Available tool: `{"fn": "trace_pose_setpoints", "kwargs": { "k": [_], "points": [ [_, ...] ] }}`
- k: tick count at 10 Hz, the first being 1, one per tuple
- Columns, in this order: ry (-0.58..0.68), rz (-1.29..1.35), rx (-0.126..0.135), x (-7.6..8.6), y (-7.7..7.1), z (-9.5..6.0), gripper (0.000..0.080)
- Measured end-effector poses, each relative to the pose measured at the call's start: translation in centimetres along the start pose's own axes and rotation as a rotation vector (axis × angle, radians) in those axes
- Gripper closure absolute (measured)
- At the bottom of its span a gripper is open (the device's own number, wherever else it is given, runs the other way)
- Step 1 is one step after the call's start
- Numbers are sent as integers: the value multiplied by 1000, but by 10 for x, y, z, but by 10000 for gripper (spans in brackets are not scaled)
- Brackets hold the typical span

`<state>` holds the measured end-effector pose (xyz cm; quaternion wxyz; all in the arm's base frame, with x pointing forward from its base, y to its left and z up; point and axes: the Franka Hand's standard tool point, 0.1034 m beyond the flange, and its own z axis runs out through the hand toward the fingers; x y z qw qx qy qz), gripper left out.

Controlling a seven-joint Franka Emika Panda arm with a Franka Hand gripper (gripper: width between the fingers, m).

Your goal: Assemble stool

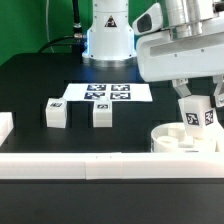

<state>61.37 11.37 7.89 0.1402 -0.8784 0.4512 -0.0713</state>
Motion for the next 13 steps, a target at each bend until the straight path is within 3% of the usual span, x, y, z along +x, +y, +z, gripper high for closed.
{"fn": "trace_pose_setpoints", "kwargs": {
  "k": [4, 7, 9, 10, 12, 13],
  "points": [
    [-27, 375, 26, 1, -3, 0, 459],
    [-34, 458, 23, 0, -4, 0, 459],
    [-34, 379, 28, 4, -5, -6, 236],
    [-32, 338, 37, 6, -9, -14, 174],
    [-34, 307, 57, 7, -19, -33, 155],
    [-30, 219, 58, 7, -18, -32, 155]
  ]
}}
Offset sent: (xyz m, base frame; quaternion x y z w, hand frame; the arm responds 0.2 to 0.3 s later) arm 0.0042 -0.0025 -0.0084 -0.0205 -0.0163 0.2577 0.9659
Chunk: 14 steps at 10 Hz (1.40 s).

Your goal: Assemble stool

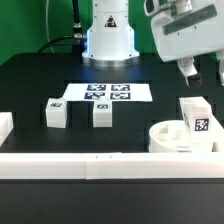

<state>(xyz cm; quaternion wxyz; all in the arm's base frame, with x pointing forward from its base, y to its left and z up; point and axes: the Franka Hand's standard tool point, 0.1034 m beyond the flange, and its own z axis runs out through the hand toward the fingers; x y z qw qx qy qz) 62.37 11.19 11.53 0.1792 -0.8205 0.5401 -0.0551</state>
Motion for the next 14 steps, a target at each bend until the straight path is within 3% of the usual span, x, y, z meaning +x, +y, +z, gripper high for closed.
{"fn": "trace_pose_setpoints", "kwargs": {
  "k": [2, 4, 6, 10, 12, 14],
  "points": [
    [0, -157, -2, 0, 1, 1, 151],
    [-19, -501, -46, -2, -1, 3, 151],
    [-53, -735, -71, -4, -8, 1, 151],
    [-54, -1003, -64, -3, -9, 1, 151],
    [-74, -1288, -86, -3, -7, 5, 151],
    [-96, -1487, -92, -1, -12, 7, 151]
  ]
}}
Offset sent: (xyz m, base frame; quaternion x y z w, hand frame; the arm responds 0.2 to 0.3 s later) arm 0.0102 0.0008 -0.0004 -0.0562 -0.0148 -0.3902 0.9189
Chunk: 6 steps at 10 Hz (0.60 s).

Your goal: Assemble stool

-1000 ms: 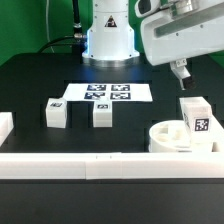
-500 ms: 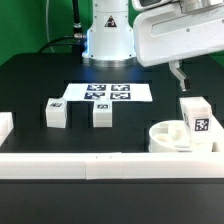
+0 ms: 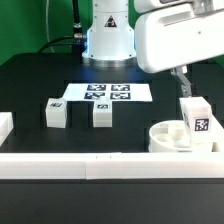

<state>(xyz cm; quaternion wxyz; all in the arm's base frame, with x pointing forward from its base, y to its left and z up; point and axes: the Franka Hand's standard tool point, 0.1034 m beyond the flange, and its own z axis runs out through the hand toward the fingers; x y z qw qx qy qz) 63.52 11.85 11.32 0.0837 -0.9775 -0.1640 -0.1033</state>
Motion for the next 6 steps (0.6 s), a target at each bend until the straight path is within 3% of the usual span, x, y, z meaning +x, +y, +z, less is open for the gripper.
{"fn": "trace_pose_setpoints", "kwargs": {
  "k": [4, 6],
  "points": [
    [-8, -229, -9, -2, 3, 1, 151],
    [-62, -536, -15, -4, 7, 8, 151]
  ]
}}
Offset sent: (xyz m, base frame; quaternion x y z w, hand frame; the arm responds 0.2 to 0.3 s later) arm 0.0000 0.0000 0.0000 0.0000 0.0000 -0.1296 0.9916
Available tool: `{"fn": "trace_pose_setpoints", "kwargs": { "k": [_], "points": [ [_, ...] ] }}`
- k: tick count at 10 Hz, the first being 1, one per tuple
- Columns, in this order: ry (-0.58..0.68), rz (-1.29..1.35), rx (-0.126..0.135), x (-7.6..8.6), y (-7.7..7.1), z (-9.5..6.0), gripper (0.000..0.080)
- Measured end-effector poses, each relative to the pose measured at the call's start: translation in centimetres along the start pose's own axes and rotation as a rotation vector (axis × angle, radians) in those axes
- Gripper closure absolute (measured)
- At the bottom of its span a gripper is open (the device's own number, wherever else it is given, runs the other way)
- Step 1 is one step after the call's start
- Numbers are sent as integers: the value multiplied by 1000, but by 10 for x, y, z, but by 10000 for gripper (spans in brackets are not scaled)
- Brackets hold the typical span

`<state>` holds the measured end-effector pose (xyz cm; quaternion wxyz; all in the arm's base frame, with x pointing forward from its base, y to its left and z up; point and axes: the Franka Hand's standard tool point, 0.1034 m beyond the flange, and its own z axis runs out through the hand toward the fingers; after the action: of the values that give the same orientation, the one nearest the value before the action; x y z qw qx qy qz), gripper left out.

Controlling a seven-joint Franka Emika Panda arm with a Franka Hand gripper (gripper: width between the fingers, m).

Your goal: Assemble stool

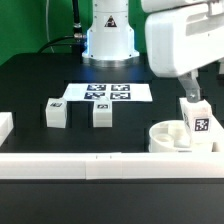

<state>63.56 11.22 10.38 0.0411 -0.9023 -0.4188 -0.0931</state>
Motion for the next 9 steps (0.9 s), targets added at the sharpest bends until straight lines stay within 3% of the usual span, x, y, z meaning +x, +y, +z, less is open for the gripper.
{"fn": "trace_pose_setpoints", "kwargs": {
  "k": [9],
  "points": [
    [-83, -617, -23, -9, 9, 11, 151]
  ]
}}
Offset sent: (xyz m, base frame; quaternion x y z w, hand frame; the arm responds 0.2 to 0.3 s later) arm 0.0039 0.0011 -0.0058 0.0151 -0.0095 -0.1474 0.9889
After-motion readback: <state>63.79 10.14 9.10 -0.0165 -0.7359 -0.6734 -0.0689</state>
